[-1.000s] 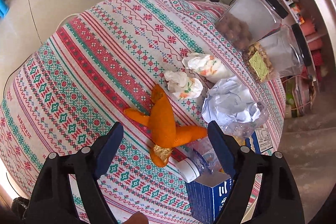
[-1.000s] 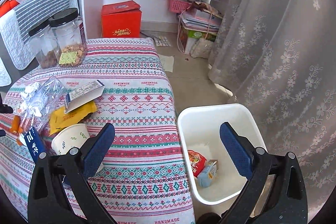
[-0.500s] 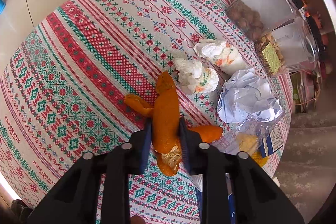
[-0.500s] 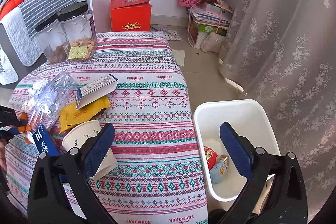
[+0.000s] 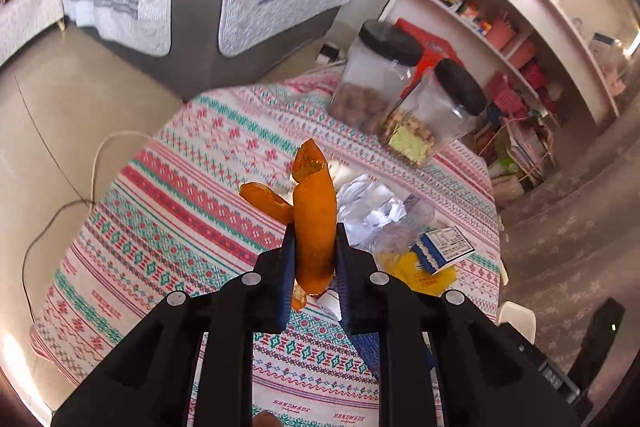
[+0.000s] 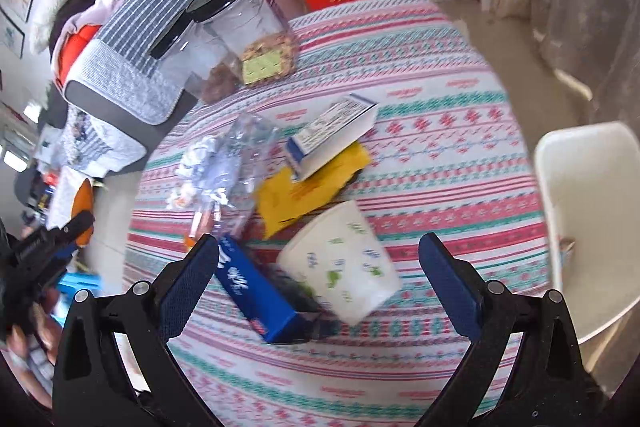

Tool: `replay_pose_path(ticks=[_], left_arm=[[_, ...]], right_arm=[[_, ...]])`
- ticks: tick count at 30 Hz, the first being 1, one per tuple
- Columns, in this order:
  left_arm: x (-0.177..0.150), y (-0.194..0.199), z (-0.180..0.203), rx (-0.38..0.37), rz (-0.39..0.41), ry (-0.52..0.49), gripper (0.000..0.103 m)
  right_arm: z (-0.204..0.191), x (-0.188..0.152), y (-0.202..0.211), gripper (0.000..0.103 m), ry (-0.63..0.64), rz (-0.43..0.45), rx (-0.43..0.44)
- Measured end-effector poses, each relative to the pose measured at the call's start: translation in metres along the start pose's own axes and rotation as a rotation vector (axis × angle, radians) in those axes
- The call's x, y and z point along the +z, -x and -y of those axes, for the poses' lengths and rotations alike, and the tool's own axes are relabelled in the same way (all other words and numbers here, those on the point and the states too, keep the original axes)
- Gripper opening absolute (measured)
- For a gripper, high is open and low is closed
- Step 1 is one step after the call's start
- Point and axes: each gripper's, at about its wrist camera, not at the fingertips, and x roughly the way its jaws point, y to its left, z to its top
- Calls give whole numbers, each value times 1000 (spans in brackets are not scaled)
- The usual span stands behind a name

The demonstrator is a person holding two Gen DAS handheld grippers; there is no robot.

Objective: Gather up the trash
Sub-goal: 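Grasp the plastic bottle with the right gripper while the left holds the peel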

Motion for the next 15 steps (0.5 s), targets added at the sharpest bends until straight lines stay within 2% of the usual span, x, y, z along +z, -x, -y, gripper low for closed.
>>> replay_pose_path(ticks=[2,4,6,11,15], left_arm=[[1,15,4,0,35,-34,18],[4,20,2,-9,46,-32,18],[7,22,-5,-22,41,-8,18],[10,23,-17,-43,15,40,19],[13,24,-21,-53,20,61,19]], right_arm=[[-12,16,-20,95,-69,-60,54],[-26,29,-38,93,-112,-78,63],[-42,40,-59,83,-114,-100,38],[-60,52,-102,71,-96,-155,-28],[-58,56,-127,71,-151,-167,-21]])
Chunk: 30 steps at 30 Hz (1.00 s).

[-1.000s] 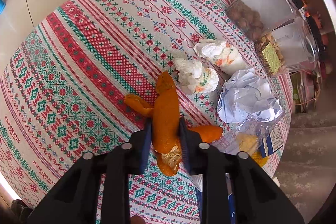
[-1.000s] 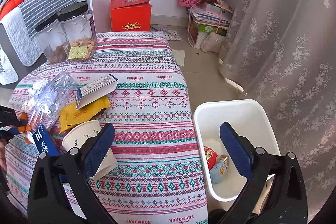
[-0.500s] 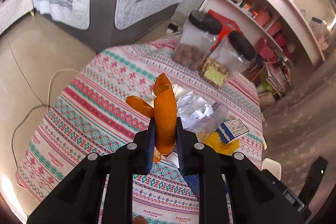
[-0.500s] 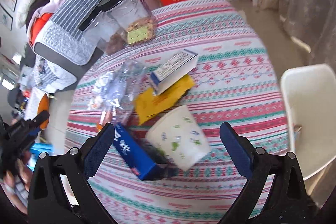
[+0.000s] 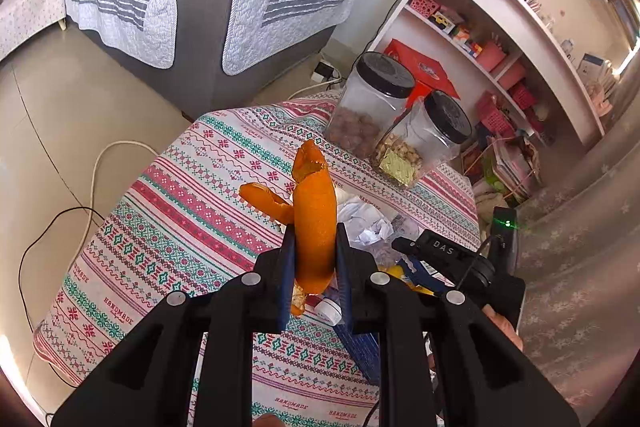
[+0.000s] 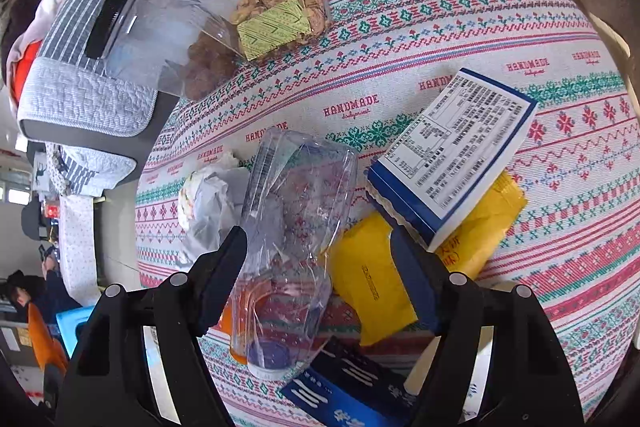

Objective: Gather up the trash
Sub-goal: 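Grasp the plastic bottle with the right gripper while the left holds the peel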

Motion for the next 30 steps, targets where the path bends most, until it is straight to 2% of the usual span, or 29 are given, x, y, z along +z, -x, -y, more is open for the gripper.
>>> replay_pose_path(ticks=[3,7,8,9,10,13,20,30], left_arm=[[3,0,-4,-2,0,16,19],[4,-2,-9,4,-6,30,19],[4,-3,-10,6,-9,31,19],[4,-3,-11,7,-10,34,19],[4,-3,-11,8,-10,36,19],[5,-2,-11,12,-7,35,19],[4,-2,-12,27,-5,39,19],[1,7,-6,35,20,31,19]], right_arm=[[-1,4,-15,72,-27,-18,24],[-8,7,-31,76,-23,-27,2],[-11,8,-34,74,-21,-20,-4],[-12,8,-34,63,-18,-6,-7],[-13,9,-35,59,-13,-6,2],[-14,9,-35,58,-7,5,7],[-10,5,-4,58,14,82,47],[-10,2,62,58,62,185,101]])
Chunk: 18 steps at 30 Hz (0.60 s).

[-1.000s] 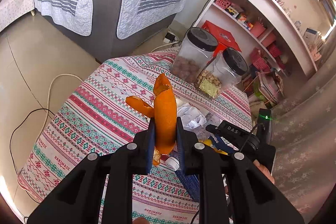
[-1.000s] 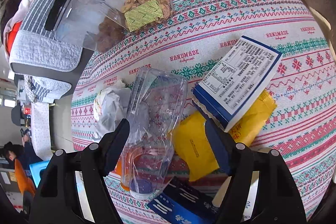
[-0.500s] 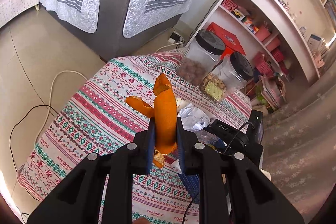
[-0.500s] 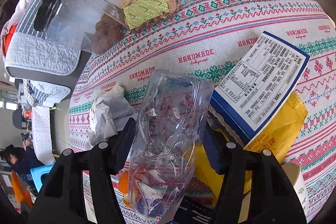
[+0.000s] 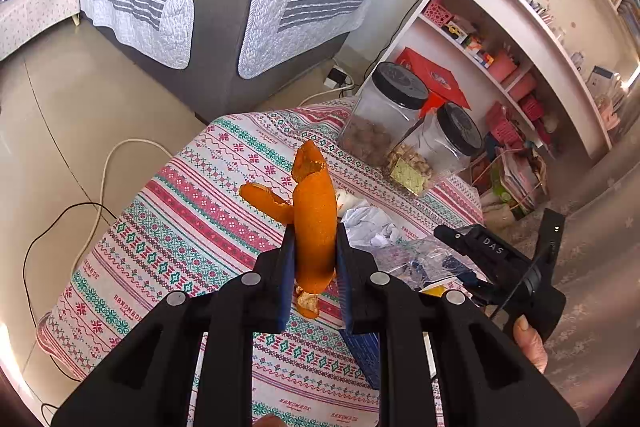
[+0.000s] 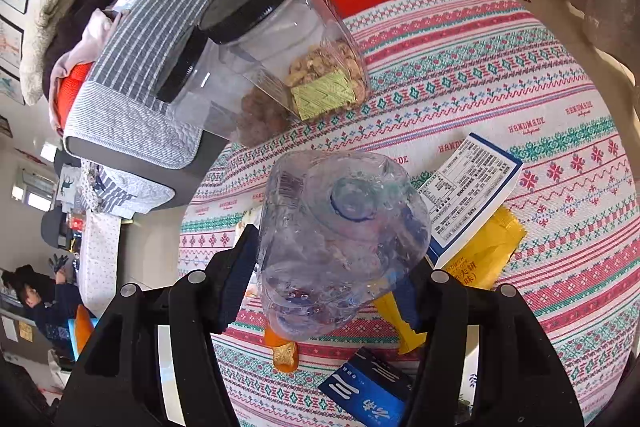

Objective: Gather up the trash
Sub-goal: 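Grasp the plastic bottle with the right gripper while the left holds the peel, then carry the bottle to the white bin and open the right gripper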

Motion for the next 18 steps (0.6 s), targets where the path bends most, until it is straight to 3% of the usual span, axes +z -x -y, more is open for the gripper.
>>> replay_pose_path(ticks=[9,18], left_arm=[[-4,2,13,1,14,-20,19],[-17,3,36,-4,14,-81,19]], right_arm=[[3,-1,59,58,54,112,2],[31,-11,114,58,66,200,-7]])
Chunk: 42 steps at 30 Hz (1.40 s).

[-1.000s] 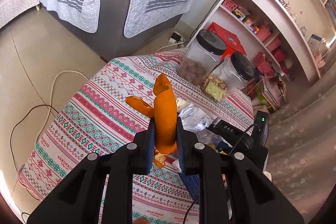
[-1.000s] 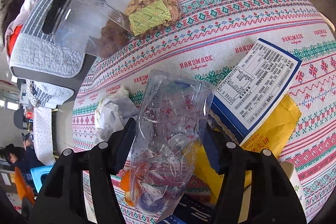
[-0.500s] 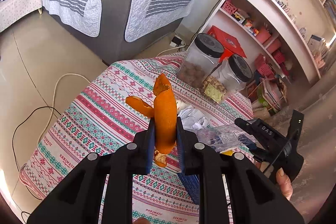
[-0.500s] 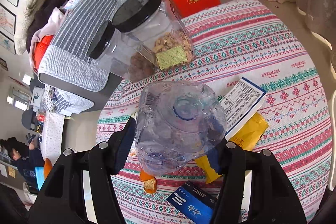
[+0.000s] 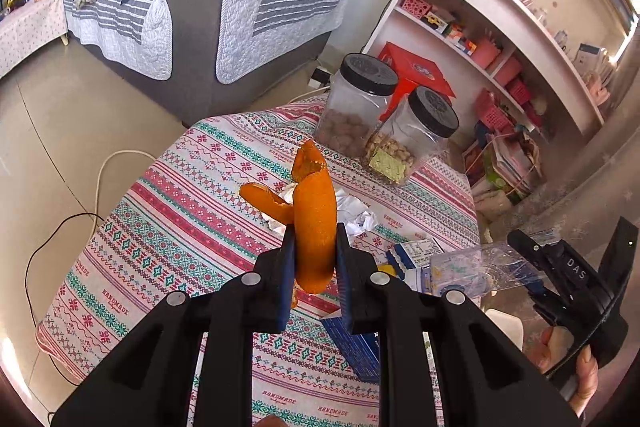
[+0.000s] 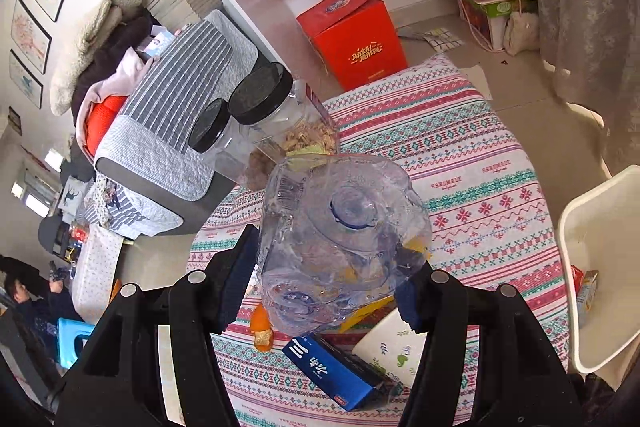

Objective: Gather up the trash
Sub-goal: 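Carry the bottle to the white bin and open the right gripper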

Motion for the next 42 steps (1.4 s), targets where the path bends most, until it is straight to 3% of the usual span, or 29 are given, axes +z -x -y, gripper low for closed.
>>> replay_pose_path(ticks=[10,22,30,35,37,39,42], left_arm=[[-17,-1,33,-15,-4,-91,19],[-39,-21,78,-33,-43,-174,19],[-60,-39,123,-49,-76,-249,19],[-77,-49,158,-86,-94,-307,19],[-86,-52,172,-109,-101,-328,19],[-95,-56,186,-142,-126,-344,19],[-110,-59,210,-189,-156,-379,19]], right_arm=[[49,-11,49,58,-15,77,-56],[134,-13,108,58,-35,196,-236],[188,-16,128,59,4,265,-460],[210,-17,128,60,56,234,-582],[216,-18,127,68,70,204,-610],[220,-20,135,96,60,230,-660],[227,-20,153,96,44,293,-728]])
